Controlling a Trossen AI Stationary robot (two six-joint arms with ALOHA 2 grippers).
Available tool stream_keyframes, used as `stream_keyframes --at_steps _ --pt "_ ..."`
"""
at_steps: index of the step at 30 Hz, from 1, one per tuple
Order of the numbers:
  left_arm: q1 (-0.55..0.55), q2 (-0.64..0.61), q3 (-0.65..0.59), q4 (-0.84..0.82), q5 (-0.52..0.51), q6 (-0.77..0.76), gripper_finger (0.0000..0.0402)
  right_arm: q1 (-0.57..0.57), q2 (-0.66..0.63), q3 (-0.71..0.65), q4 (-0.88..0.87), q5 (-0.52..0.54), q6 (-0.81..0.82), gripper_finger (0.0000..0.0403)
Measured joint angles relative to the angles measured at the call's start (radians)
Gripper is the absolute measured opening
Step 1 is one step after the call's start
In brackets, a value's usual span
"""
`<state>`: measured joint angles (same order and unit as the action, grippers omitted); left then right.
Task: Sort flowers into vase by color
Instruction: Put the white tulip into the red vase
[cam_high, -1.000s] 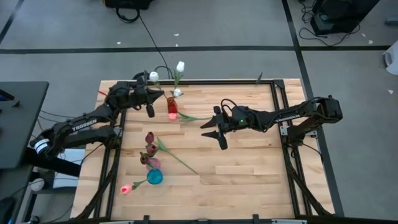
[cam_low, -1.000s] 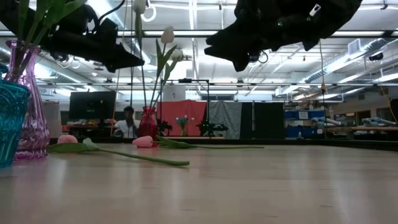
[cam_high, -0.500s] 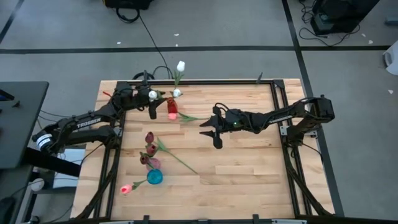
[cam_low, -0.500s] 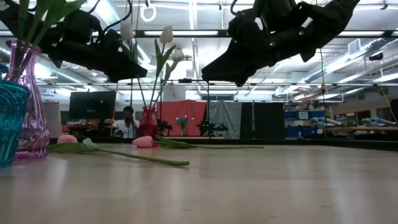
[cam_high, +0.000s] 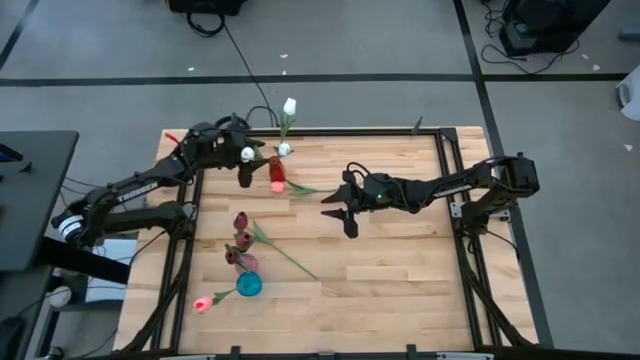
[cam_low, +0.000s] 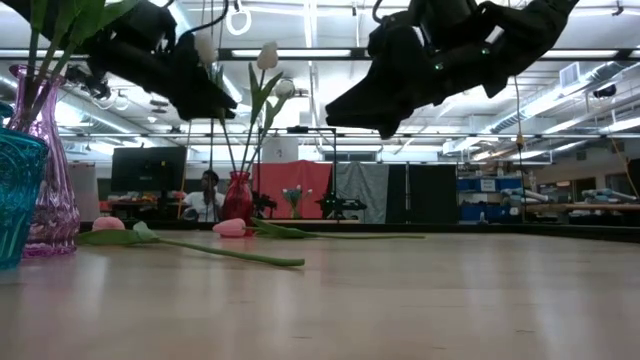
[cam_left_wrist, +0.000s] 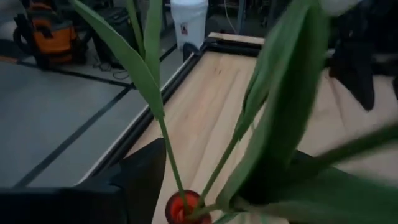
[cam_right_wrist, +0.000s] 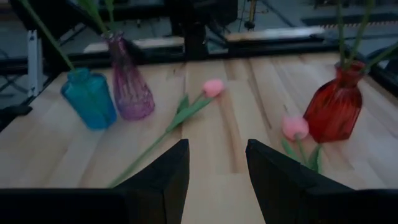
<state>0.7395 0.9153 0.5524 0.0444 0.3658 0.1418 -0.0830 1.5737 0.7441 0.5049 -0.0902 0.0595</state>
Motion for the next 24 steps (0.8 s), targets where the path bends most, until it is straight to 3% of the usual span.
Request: stream_keyframes --at_steps 7,13,18,24 --pt "-0.001 -0.138 0.102 -0.305 -0.119 0.032 0.0281 -0.013 -0.091 0.0 -0.148 -0.007 0.001 0.0171" --pt "-0.002 -0.198 0.208 -0.554 -0.137 0.035 0.0281 -0.012 -0.115 0.0 -0.127 -0.008 0.009 0.0171" --pt "-0.002 -0.184 0.194 -0.489 -0.142 0.034 0.0281 -0.012 -0.115 0.0 -0.063 -0.008 0.009 0.0171" --pt "-0.002 -0.051 0.133 -0.303 -0.117 0.015 0.0281 -0.012 -0.115 0.0 -0.011 -0.008 0.004 0.0171"
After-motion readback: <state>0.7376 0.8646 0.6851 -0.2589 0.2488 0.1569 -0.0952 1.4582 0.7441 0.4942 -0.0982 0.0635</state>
